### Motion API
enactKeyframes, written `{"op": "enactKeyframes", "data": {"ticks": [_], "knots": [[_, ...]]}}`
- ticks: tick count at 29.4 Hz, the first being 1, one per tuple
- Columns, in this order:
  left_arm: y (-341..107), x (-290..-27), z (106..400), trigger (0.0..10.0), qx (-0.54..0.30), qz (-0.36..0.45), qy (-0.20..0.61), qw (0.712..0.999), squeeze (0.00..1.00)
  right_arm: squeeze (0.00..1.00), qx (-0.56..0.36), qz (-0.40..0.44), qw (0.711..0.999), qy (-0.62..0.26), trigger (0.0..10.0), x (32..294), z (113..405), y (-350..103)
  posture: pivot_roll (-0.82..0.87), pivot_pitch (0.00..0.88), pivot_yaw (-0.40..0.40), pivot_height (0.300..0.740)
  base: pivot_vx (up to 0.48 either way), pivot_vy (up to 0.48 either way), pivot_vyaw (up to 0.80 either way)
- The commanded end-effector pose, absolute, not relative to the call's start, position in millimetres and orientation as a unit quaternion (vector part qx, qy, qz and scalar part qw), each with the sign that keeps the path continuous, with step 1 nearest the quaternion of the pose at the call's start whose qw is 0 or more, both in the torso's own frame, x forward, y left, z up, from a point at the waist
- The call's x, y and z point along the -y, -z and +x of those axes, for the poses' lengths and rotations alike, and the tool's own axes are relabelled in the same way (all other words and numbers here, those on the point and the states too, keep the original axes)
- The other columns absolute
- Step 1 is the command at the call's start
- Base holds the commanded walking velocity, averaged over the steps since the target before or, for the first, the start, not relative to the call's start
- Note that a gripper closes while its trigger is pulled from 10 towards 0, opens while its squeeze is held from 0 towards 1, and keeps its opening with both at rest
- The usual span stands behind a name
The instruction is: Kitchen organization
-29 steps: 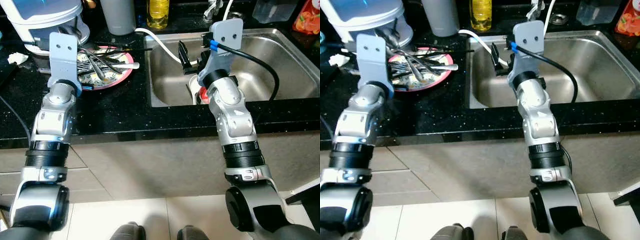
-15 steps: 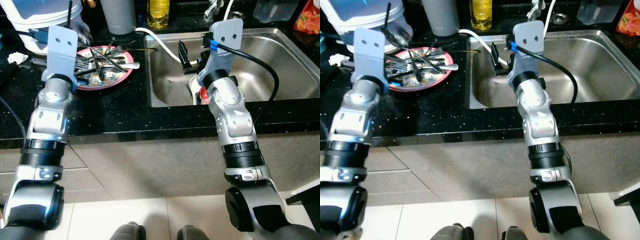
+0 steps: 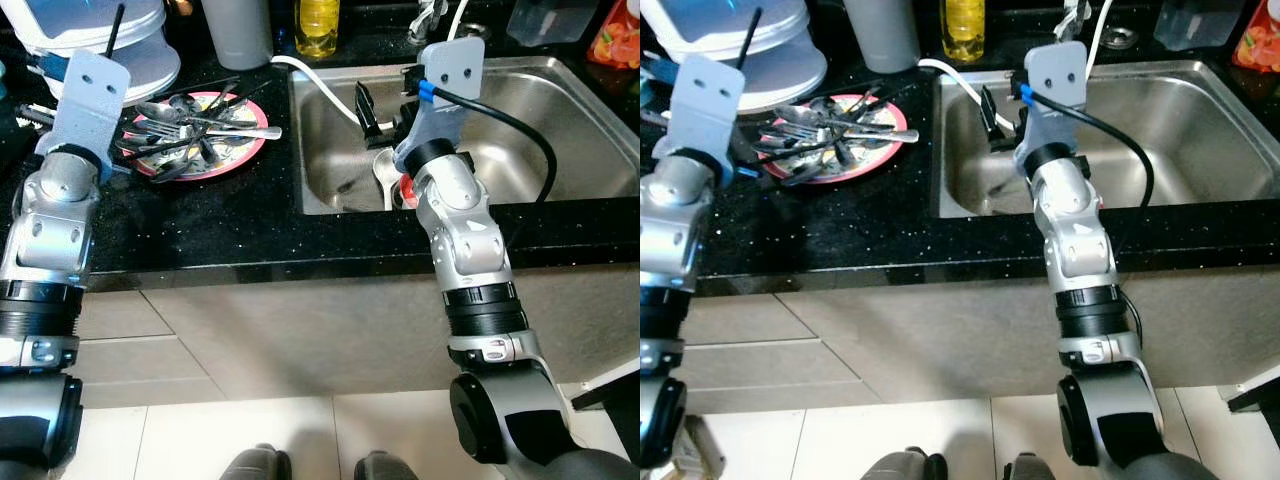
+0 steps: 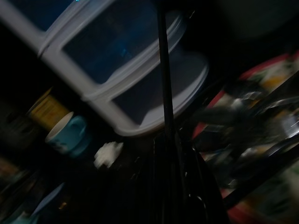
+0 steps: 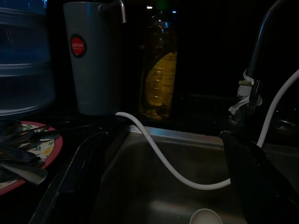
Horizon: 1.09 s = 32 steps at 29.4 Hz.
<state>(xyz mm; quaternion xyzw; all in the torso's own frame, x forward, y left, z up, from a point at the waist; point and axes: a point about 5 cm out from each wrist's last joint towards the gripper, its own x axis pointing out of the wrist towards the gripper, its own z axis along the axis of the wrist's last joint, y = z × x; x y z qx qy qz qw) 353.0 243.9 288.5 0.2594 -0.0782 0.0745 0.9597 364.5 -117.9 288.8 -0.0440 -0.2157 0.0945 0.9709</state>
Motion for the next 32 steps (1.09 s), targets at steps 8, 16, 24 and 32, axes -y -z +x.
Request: {"op": "enactKeyframes", "data": {"ticks": [8, 16, 24, 32], "knots": [[-289.1, -159.7, 356.6, 10.0, 0.102, 0.135, 0.187, 0.968, 0.00, 0.00, 0.222, -0.039, 0.970, -0.096, 10.0, 115.7, 363.9, -292.2, 0.07, 0.084, 0.089, 0.740, 0.000, 0.000, 0.00], [-263.5, -104.0, 373.0, 10.0, 0.025, 0.071, 0.309, 0.948, 0.00, 0.00, 0.224, -0.042, 0.971, -0.078, 10.0, 123.0, 360.9, -292.7, 0.04, 0.097, 0.121, 0.740, 0.000, 0.000, 0.00], [-261.7, -73.9, 406.9, 10.0, -0.034, 0.029, 0.278, 0.960, 0.00, 0.00, 0.199, -0.074, 0.977, -0.014, 10.0, 149.7, 365.4, -290.1, 0.00, 0.134, 0.155, 0.740, 0.000, 0.000, 0.00], [-266.6, -49.4, 409.1, 10.0, -0.044, -0.030, 0.308, 0.950, 1.00, 0.00, 0.182, -0.097, 0.978, -0.005, 10.0, 155.5, 370.4, -293.3, -0.02, 0.165, 0.176, 0.740, 0.000, 0.000, 0.00]]}}
